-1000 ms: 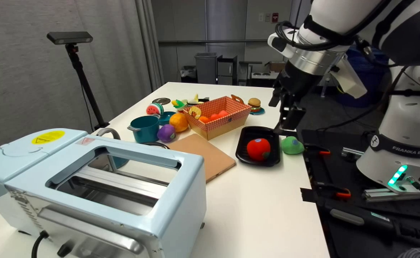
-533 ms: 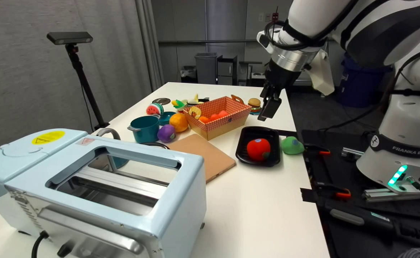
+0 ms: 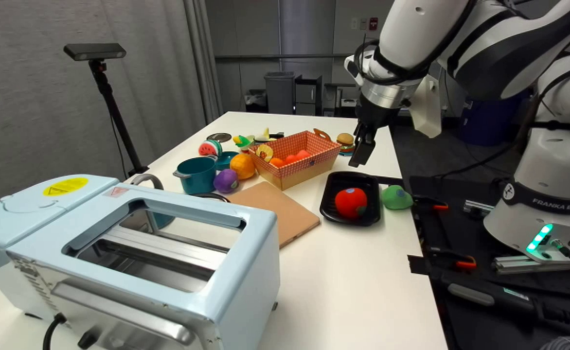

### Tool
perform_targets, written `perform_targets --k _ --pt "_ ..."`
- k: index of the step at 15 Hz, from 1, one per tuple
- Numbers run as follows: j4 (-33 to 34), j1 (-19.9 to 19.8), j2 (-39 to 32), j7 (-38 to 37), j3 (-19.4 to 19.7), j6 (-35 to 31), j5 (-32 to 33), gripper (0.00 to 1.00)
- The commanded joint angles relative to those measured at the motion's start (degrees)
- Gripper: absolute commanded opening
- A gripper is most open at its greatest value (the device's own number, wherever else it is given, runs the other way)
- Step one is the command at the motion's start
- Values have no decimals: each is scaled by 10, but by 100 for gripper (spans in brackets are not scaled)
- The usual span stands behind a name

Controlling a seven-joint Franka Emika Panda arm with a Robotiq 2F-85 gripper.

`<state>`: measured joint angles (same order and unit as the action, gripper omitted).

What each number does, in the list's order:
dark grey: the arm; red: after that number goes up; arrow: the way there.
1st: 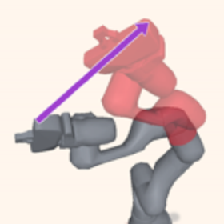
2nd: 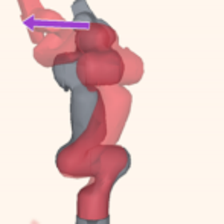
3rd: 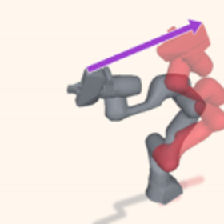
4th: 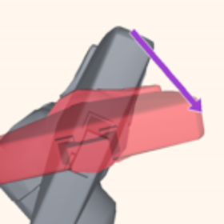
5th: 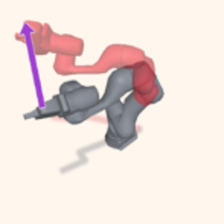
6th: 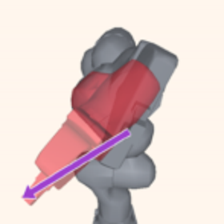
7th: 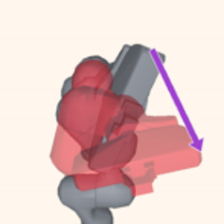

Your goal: Put the orange plush toy in the box

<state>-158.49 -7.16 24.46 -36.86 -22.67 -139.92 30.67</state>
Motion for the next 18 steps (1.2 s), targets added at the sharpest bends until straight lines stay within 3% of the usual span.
perform_targets --k 1,11,18 --pt "1 -8 -31 -39 7 -20 51 100" --pt "17 12 -143 -139 57 -43 209 100" --pt "27 77 -228 -195 84 -26 293 100"
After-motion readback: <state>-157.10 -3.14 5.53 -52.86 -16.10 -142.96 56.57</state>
